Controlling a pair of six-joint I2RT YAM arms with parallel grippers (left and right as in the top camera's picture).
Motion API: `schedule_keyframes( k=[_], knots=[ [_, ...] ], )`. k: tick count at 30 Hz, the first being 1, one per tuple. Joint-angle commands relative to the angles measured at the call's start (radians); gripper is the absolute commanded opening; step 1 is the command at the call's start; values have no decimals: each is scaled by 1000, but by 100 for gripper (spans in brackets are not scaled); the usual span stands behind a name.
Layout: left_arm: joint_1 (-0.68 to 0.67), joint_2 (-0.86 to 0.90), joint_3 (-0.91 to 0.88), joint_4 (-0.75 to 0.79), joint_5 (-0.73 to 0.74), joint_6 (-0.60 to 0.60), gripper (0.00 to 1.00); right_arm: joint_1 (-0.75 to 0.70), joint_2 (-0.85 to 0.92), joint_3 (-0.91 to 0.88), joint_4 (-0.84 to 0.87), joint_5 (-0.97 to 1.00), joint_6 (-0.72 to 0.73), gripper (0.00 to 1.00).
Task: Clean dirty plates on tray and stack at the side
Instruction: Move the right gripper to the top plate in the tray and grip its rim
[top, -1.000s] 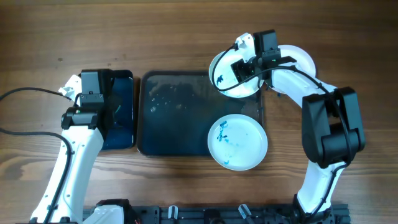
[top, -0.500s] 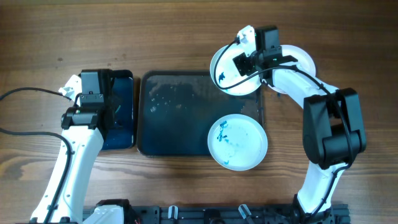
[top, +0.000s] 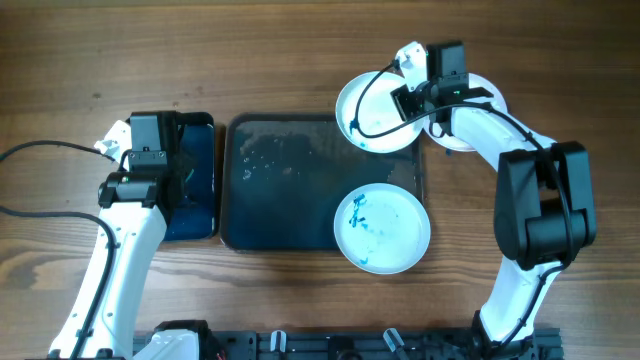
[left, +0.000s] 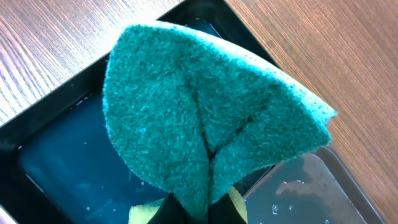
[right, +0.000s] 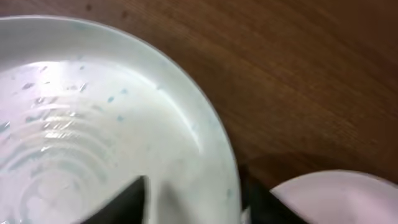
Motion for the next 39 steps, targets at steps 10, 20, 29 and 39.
schedule_keyframes(
  k=[10, 20, 29, 39],
  knots=[
    [6, 2, 12, 4, 1, 16, 4, 64, -163, 23, -159, -224, 124, 30],
    [144, 3, 12, -15, 45, 17, 4, 59, -43, 15, -54, 37, 39, 45],
    [174, 15, 11, -21, 71, 96, 4, 63, 35, 15, -57, -98, 36, 28],
    [174, 214, 10, 51, 84, 147, 4, 140, -58, 16, -148, -169, 178, 4]
  ],
)
